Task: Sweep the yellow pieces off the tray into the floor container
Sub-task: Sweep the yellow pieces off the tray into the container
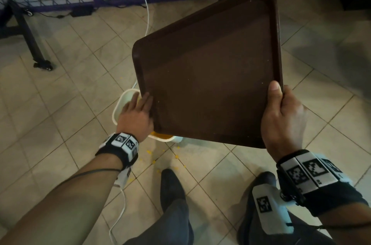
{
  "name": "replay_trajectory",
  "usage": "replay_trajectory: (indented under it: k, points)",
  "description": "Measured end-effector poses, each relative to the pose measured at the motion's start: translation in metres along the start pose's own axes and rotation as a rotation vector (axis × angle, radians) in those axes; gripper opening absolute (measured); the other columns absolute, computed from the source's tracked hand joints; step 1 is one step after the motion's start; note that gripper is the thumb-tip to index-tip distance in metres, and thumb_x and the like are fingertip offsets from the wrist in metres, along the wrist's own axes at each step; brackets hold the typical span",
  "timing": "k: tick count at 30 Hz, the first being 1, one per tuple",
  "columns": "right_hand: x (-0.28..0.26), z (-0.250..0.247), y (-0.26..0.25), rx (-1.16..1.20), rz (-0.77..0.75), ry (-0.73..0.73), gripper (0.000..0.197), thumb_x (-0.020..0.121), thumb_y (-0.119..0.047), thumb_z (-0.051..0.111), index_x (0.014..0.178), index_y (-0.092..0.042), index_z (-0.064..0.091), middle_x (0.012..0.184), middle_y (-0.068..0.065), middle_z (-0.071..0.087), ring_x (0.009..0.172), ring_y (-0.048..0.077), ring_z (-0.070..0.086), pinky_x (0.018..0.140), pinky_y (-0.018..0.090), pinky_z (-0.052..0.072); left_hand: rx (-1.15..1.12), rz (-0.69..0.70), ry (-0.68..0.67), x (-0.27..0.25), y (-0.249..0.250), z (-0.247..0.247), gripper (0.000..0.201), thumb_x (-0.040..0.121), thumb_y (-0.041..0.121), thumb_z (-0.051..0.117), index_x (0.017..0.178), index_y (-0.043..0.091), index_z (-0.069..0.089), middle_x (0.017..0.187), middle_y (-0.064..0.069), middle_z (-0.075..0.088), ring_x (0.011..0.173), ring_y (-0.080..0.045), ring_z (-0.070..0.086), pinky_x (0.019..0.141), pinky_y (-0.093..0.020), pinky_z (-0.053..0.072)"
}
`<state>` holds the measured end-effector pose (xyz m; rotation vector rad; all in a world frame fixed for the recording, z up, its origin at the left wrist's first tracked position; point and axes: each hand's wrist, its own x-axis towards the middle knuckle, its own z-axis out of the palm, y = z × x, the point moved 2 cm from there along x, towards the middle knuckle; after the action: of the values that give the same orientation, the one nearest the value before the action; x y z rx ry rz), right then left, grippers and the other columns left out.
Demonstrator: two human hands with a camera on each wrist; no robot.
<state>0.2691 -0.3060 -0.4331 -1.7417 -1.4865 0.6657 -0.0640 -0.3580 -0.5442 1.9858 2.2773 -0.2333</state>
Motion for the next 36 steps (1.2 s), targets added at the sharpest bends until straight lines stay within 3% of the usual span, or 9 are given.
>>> replay_trajectory:
  k: [3, 6, 9, 12, 16, 20, 25, 30, 36]
  points:
    - [0.000, 0.001, -0.001, 0.009, 0.001, 0.003, 0.046, 0.102, -0.043, 0.033, 0.080, -0.008, 0.052, 0.061, -0.001, 0.050, 0.055, 0.019, 0.048, 0.054, 0.044, 0.043, -0.029, -0.109, -0.098, 0.016, -0.002, -0.002, 0.078, 0.089, 0.034, 0.044, 0.157, 0.013, 0.011, 0.165, -0.005, 0.005, 0.151, -0.033, 0.004, 0.120, -0.049, 0.015]
    - [0.000, 0.002, 0.001, 0.034, 0.014, 0.016, 0.048, 0.102, -0.044, 0.034, 0.080, -0.006, 0.052, 0.061, 0.000, 0.050, 0.056, 0.024, 0.048, 0.054, 0.045, 0.043, 0.051, -0.078, -0.277, 0.004, 0.006, 0.014, 0.076, 0.093, 0.036, 0.039, 0.157, 0.017, 0.003, 0.165, -0.003, -0.008, 0.151, -0.034, -0.002, 0.120, -0.052, 0.013]
    - [0.002, -0.001, 0.001, 0.037, 0.019, 0.043, 0.048, 0.101, -0.044, 0.033, 0.081, -0.006, 0.052, 0.061, 0.000, 0.049, 0.056, 0.025, 0.048, 0.054, 0.045, 0.043, 0.123, 0.079, -0.366, -0.029, 0.016, 0.031, 0.068, 0.091, 0.037, 0.028, 0.154, 0.012, 0.022, 0.164, -0.006, 0.015, 0.149, -0.033, 0.013, 0.116, -0.050, 0.025]
    - [0.003, -0.005, 0.003, 0.025, -0.003, 0.057, 0.043, 0.102, -0.041, 0.033, 0.081, -0.009, 0.052, 0.060, -0.004, 0.047, 0.053, 0.016, 0.045, 0.054, 0.042, 0.040, -0.032, 0.107, -0.170, -0.041, 0.017, 0.022, 0.066, 0.086, 0.036, 0.026, 0.144, 0.012, 0.044, 0.152, -0.005, 0.043, 0.142, -0.032, 0.033, 0.108, -0.047, 0.039]
    - [0.001, -0.002, 0.003, 0.019, 0.000, 0.039, 0.046, 0.103, -0.042, 0.033, 0.081, -0.006, 0.052, 0.060, -0.003, 0.046, 0.053, 0.016, 0.044, 0.053, 0.041, 0.039, -0.267, -0.039, 0.025, -0.021, 0.022, -0.001, 0.068, 0.090, 0.024, 0.048, 0.153, 0.013, 0.027, 0.162, -0.007, 0.023, 0.138, -0.031, 0.040, 0.108, -0.047, 0.042]
    - [0.001, 0.001, 0.004, 0.019, 0.006, 0.029, 0.047, 0.102, -0.043, 0.033, 0.080, -0.007, 0.052, 0.060, -0.002, 0.048, 0.054, 0.018, 0.046, 0.053, 0.042, 0.041, -0.337, -0.032, -0.044, -0.001, 0.042, -0.003, 0.080, 0.093, 0.026, 0.048, 0.157, 0.018, 0.000, 0.165, -0.005, -0.002, 0.145, -0.029, 0.026, 0.113, -0.047, 0.035]
    - [0.003, -0.001, 0.005, 0.029, 0.013, 0.046, 0.050, 0.101, -0.046, 0.032, 0.085, -0.006, 0.056, 0.066, 0.007, 0.058, 0.060, 0.028, 0.054, 0.056, 0.047, 0.047, -0.073, -0.014, -0.385, -0.027, 0.030, 0.041, 0.078, 0.092, 0.060, 0.001, 0.156, 0.018, 0.014, 0.165, 0.000, 0.009, 0.151, -0.028, -0.001, 0.119, -0.055, 0.009]
    - [0.003, -0.002, 0.005, 0.010, -0.003, 0.041, 0.051, 0.100, -0.049, 0.029, 0.086, -0.007, 0.055, 0.067, 0.008, 0.058, 0.059, 0.029, 0.054, 0.057, 0.050, 0.048, -0.019, 0.021, -0.139, -0.022, 0.008, 0.021, 0.068, 0.096, 0.053, 0.009, 0.141, 0.021, 0.049, 0.150, 0.002, 0.046, 0.147, -0.034, 0.019, 0.115, -0.054, 0.023]
    - [0.004, 0.001, 0.003, 0.027, -0.013, 0.051, 0.052, 0.099, -0.051, 0.029, 0.085, -0.008, 0.054, 0.068, 0.009, 0.059, 0.061, 0.031, 0.054, 0.057, 0.051, 0.047, 0.031, -0.050, -0.282, -0.013, 0.014, 0.027, 0.060, 0.101, 0.048, 0.014, 0.156, 0.023, 0.017, 0.165, 0.007, 0.009, 0.151, -0.030, -0.001, 0.119, -0.054, 0.011]
